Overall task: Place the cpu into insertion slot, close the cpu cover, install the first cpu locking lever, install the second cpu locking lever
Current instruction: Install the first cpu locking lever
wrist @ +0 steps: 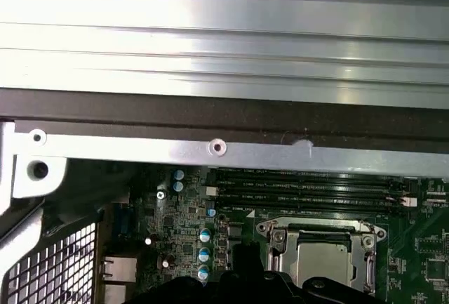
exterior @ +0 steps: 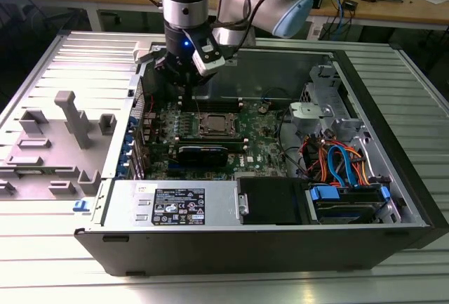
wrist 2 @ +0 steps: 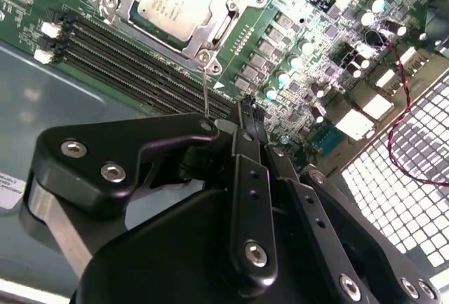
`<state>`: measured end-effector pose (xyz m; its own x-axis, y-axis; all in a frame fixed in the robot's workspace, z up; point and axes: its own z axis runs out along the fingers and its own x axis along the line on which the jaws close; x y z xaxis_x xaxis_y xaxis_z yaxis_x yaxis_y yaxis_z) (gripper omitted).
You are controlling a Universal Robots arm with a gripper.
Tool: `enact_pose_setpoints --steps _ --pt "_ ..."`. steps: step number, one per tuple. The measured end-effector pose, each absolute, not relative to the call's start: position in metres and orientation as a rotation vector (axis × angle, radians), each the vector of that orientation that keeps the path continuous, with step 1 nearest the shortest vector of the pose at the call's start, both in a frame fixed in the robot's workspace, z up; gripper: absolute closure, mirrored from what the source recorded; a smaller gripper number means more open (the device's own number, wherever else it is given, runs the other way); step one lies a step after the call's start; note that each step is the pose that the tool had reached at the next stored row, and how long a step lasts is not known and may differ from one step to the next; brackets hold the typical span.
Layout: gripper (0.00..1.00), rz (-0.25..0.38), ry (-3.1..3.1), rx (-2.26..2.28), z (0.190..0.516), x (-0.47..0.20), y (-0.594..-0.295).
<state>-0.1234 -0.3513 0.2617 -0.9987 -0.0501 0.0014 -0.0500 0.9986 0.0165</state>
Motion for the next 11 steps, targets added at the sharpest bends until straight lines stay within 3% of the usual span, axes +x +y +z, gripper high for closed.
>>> enact_pose_setpoints --steps 11 --pt "0.89 -0.024 -3.141 0.080 0.2683 -0.1227 -0.3442"
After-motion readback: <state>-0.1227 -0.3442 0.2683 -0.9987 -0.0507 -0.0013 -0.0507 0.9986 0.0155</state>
